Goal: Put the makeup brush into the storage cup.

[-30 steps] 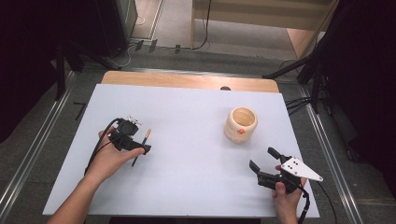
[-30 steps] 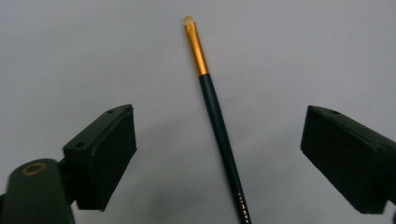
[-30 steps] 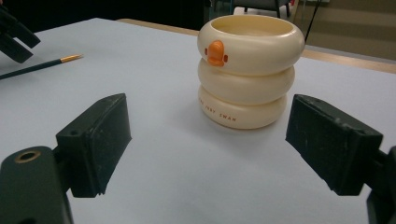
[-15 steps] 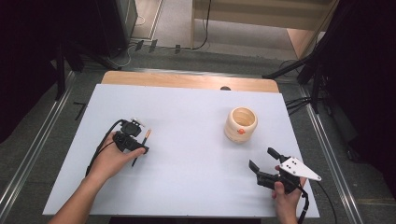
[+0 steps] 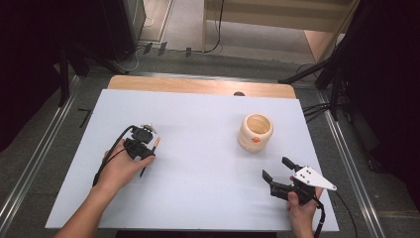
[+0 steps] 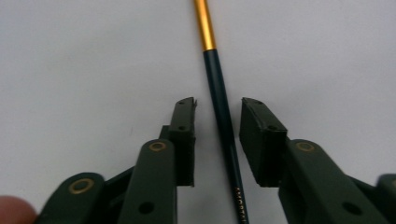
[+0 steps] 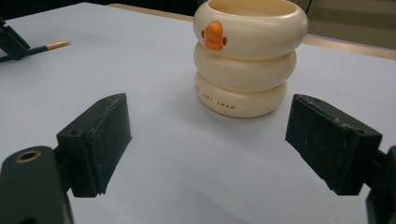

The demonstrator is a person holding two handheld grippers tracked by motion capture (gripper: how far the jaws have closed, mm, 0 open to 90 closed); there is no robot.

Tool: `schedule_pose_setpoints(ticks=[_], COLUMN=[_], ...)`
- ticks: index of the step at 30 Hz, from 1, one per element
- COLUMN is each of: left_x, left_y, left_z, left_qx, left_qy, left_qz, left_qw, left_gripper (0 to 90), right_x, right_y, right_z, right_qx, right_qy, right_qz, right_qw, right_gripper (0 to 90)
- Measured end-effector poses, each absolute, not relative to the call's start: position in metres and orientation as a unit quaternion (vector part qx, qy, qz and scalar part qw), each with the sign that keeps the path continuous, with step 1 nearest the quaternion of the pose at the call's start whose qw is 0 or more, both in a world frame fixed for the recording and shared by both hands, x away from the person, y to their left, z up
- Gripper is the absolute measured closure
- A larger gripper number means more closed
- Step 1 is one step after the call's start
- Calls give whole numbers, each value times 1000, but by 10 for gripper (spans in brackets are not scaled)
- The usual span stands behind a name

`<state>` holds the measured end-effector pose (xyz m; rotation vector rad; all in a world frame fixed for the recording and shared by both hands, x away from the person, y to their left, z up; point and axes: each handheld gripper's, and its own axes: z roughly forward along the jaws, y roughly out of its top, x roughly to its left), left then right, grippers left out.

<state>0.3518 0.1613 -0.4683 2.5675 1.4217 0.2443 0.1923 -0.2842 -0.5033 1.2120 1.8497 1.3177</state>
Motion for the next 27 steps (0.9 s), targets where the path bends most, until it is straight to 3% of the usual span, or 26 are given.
schedule_pose_setpoints(ticks=[4,8,27], left_x=[355,355,353], left_y=[161,161,165], left_z=[-468,-468,-464], left_qx=[867,870,871], left_qy=[483,480,470], left_qz=[71,68,58], left_qw=[96,95,129], left_gripper=[737,847,854], right_x=[193,193,194], right_y=[-283,-282,-282], right_z=[-504,-504,-504], right_qx=[453,450,452], right_qy=[691,694,693], right_qz=[490,490,488], right_qw=[277,277,277], right_gripper=[146,146,146])
